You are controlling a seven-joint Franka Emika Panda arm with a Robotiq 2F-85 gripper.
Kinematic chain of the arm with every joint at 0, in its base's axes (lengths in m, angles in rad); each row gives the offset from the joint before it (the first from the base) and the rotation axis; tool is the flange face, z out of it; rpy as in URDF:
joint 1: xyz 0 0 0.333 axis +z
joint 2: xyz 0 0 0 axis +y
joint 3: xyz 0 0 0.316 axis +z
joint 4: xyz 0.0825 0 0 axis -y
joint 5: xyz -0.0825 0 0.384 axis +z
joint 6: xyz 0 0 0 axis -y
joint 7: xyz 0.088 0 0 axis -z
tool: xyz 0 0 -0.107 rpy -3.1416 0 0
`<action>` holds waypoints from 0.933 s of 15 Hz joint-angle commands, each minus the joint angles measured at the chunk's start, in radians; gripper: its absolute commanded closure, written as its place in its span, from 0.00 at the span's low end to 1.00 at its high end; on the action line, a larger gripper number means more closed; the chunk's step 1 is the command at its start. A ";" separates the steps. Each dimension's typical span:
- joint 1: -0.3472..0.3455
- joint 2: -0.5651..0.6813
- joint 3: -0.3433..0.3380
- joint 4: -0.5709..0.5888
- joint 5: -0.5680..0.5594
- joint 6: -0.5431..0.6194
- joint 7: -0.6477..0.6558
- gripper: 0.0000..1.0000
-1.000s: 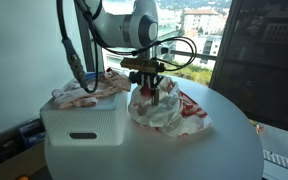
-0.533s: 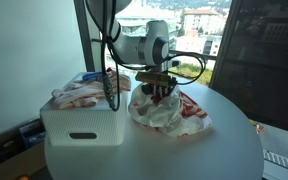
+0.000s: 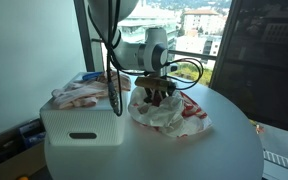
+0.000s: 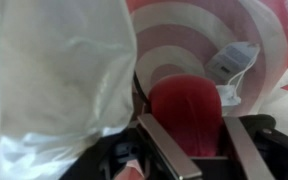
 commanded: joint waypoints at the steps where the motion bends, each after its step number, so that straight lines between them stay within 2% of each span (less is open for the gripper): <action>1: 0.046 -0.210 -0.017 -0.242 -0.030 0.093 0.008 0.16; 3: 0.055 -0.310 -0.016 -0.340 -0.027 0.131 0.024 0.01; 4: 0.060 -0.362 -0.019 -0.386 -0.031 0.150 0.032 0.00; 7: 0.075 -0.517 -0.032 -0.501 -0.068 0.176 0.070 0.00; 11: 0.062 -0.735 0.046 -0.643 0.001 0.156 0.008 0.00; 14: 0.091 -0.838 0.109 -0.688 0.068 0.112 -0.049 0.00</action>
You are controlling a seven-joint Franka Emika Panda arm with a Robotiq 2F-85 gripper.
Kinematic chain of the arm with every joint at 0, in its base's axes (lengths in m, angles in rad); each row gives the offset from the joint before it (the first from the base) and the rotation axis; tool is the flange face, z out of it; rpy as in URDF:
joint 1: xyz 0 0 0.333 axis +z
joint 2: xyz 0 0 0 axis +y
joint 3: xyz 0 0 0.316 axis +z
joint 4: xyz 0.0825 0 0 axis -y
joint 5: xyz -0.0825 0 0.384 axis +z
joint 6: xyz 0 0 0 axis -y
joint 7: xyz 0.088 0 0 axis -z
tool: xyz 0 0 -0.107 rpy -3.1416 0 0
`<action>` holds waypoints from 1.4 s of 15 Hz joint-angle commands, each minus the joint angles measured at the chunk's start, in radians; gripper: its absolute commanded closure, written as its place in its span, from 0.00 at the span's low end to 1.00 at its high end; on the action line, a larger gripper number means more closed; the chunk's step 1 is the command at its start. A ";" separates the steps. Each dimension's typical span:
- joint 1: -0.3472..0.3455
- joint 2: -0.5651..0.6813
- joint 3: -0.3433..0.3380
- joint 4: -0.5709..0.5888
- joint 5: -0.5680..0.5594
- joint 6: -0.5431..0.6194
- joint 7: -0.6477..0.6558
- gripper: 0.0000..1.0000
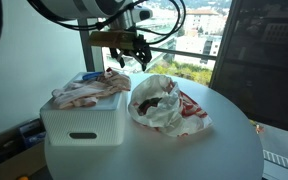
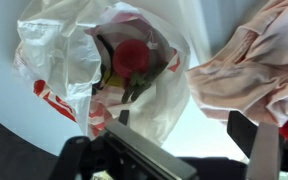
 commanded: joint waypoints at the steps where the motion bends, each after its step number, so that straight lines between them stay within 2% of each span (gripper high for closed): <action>1: 0.036 -0.133 0.066 -0.073 0.043 -0.047 -0.041 0.00; 3: 0.052 -0.144 0.105 -0.060 0.007 -0.081 -0.015 0.00; 8: 0.074 -0.069 0.191 0.014 -0.109 -0.136 0.071 0.00; 9: 0.086 -0.070 0.194 0.015 -0.079 -0.164 0.052 0.00; 10: 0.078 -0.092 0.182 -0.027 -0.074 -0.122 0.040 0.00; 15: 0.086 -0.071 0.184 -0.013 -0.075 -0.131 0.024 0.00; 21: 0.070 0.036 0.160 0.088 -0.093 -0.106 0.036 0.00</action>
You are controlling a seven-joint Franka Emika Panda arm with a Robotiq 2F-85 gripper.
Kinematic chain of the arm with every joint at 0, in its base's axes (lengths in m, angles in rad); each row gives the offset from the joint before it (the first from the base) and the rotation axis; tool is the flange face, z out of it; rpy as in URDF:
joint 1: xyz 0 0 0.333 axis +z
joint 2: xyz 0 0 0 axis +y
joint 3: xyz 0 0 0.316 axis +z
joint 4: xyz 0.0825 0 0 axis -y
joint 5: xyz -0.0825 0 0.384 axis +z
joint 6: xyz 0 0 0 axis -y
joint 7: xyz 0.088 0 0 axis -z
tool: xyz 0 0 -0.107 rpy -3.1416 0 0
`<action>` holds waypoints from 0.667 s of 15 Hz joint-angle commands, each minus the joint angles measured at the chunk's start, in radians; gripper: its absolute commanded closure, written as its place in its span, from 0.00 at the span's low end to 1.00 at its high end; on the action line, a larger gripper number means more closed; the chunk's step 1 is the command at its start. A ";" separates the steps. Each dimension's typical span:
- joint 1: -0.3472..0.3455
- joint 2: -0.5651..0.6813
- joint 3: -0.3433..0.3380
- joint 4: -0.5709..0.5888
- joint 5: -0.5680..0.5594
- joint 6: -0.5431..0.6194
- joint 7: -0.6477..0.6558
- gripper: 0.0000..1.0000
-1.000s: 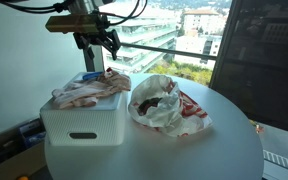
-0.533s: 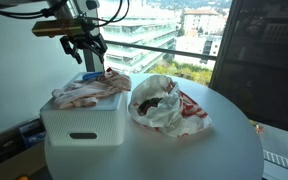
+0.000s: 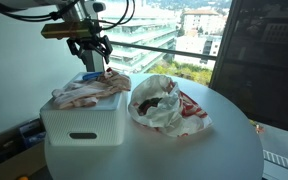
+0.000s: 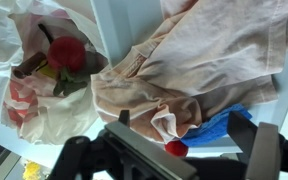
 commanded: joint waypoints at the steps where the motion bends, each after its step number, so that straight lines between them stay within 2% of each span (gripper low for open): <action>1: -0.007 0.102 -0.018 0.096 -0.007 0.021 -0.015 0.00; 10: -0.002 0.376 -0.075 0.299 0.000 0.006 -0.063 0.00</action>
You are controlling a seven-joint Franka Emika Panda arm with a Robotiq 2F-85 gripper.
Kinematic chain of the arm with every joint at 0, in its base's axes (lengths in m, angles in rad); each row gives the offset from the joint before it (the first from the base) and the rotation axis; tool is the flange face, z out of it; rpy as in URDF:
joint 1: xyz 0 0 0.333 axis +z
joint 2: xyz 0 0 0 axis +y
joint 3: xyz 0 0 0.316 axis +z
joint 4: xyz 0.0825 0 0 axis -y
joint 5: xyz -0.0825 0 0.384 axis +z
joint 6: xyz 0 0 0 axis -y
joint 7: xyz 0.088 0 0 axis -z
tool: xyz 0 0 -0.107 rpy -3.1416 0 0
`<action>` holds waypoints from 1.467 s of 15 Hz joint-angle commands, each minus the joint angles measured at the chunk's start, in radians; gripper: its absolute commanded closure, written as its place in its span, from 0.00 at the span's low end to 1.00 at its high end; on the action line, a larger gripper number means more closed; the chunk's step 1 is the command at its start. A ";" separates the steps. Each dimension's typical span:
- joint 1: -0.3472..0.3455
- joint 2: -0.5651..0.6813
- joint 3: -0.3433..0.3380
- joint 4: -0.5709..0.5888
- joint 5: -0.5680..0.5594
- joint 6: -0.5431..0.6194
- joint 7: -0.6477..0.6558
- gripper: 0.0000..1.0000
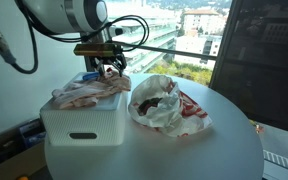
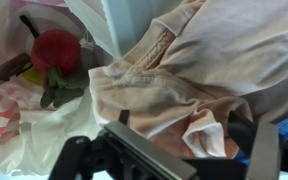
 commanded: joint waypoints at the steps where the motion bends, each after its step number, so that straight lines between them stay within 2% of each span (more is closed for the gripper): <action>1: 0.007 0.100 -0.030 0.102 -0.010 -0.001 -0.032 0.00; 4: 0.007 0.151 -0.039 0.144 0.004 -0.008 -0.047 0.00; 5: 0.005 0.163 -0.038 0.153 0.013 -0.009 -0.054 0.03; 6: 0.001 0.172 -0.034 0.159 0.028 -0.014 -0.060 0.26; 8: -0.004 0.174 -0.023 0.151 0.058 -0.004 -0.065 0.29; 13: 0.000 0.105 -0.019 0.099 0.119 0.010 -0.030 0.69; 17: 0.011 0.040 -0.035 0.051 0.110 0.037 0.007 0.96; 18: 0.011 0.027 -0.035 0.041 0.110 0.038 0.016 0.99; 20: 0.020 -0.016 -0.042 0.010 0.095 0.036 0.051 0.94; 22: 0.030 -0.069 -0.049 -0.026 0.076 0.029 0.093 0.94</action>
